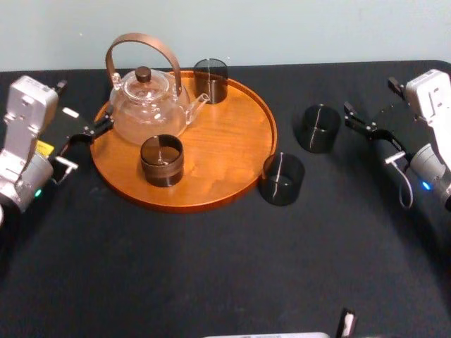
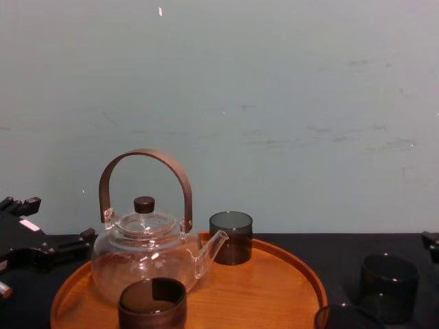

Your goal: Pick up the glass from the table and place it on the tray.

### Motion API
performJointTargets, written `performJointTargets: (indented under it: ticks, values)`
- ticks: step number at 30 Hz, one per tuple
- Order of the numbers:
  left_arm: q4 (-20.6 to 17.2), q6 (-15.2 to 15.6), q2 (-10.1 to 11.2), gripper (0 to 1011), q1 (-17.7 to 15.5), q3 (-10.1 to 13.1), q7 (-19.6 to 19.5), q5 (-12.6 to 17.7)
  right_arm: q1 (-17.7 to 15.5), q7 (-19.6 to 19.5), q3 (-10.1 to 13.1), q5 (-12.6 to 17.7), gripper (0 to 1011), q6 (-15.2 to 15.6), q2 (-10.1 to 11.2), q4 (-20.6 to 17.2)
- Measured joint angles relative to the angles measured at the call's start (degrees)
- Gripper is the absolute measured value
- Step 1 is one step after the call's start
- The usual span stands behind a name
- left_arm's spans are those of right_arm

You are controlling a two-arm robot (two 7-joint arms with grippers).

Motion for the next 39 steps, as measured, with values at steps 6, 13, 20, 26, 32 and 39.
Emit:
performJointTargets:
  ticks: [6, 13, 20, 26, 32, 39]
  values:
    - [0.0, 0.0, 0.0, 1001, 0.0, 0.0, 0.0, 0.0, 0.0, 0.0, 0.0, 0.0, 1002, 0.0, 0.0, 0.0]
    - [0.0, 0.0, 0.0, 1001, 0.0, 0.0, 0.0, 0.0, 0.0, 0.0, 0.0, 0.0, 1002, 0.0, 0.0, 0.0]
    - [0.0, 0.0, 0.0, 1001, 0.0, 0.0, 0.0, 0.0, 0.0, 0.0, 0.0, 0.0, 1002, 0.0, 0.0, 0.0]
    - [0.0, 0.0, 0.0, 1001, 0.0, 0.0, 0.0, 0.0, 0.0, 0.0, 0.0, 0.0, 1002, 0.0, 0.0, 0.0]
    - [0.0, 0.0, 0.0, 1001, 0.0, 0.0, 0.0, 0.0, 0.0, 0.0, 0.0, 0.0, 1002, 0.0, 0.0, 0.0]
    - [0.0, 0.0, 0.0, 1001, 0.0, 0.0, 0.0, 0.0, 0.0, 0.0, 0.0, 0.0, 1002, 0.0, 0.0, 0.0]
